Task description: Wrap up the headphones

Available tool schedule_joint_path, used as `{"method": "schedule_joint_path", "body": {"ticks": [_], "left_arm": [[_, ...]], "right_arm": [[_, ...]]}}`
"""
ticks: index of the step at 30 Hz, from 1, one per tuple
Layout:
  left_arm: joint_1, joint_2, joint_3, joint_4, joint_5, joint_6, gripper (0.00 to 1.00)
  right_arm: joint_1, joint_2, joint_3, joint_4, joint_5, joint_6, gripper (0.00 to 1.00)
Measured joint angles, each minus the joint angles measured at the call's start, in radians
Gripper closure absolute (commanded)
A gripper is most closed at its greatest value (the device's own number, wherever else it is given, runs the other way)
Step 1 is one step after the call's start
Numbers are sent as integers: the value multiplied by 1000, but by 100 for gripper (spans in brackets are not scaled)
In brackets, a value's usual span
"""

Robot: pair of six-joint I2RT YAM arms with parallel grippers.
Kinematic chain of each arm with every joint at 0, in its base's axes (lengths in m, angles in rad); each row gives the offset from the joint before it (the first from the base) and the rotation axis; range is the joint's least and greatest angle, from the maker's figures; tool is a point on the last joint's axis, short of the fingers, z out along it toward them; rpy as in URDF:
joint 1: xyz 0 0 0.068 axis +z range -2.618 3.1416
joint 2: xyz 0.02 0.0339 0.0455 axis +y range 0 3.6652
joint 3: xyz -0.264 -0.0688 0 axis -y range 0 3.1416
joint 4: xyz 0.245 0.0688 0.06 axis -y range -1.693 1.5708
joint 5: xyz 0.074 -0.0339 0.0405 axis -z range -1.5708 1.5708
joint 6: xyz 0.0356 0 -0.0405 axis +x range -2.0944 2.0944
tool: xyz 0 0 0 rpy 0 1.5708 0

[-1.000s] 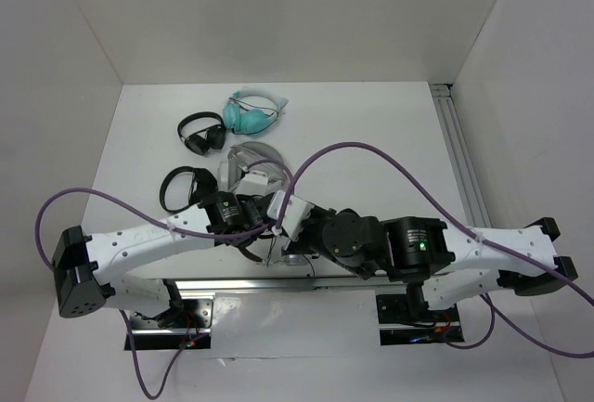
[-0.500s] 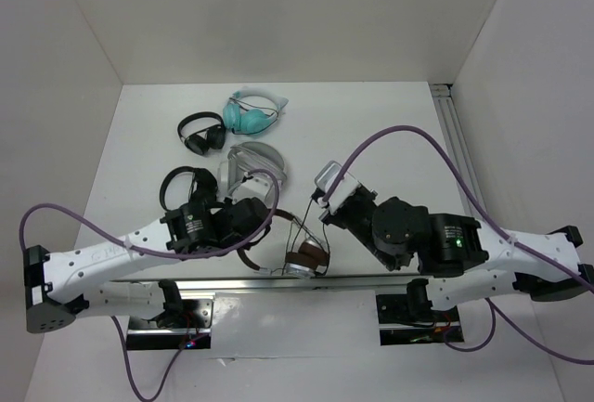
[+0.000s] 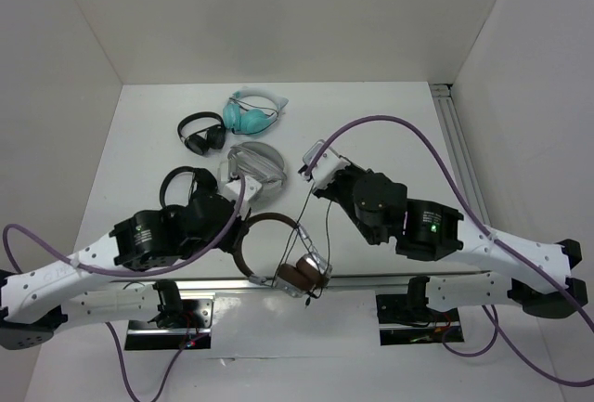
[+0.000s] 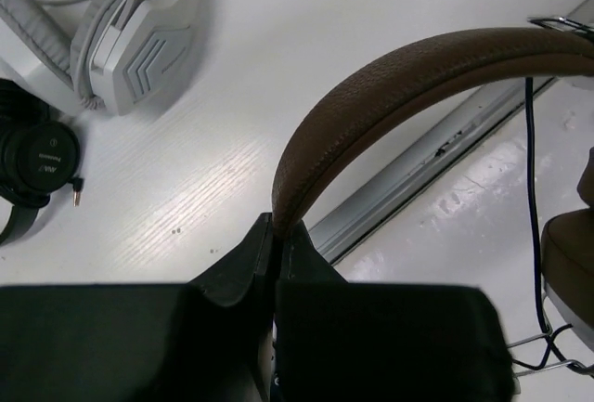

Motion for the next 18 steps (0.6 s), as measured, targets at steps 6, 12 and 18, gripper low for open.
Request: {"method": "schedule_joint_path", "body": {"ticks": [6,12,18], "left_arm": [[0,-39,56,-23,33,56,100],[0,-37,116,-37,4,85,100],[0,-57,188,-24,2,130,100]], "right_arm": [[-1,-12,18,-22,-100,4,84],[-5,25,49,-27,-76,-1,87],[-172,90,-80,130,0,-61,95]]}}
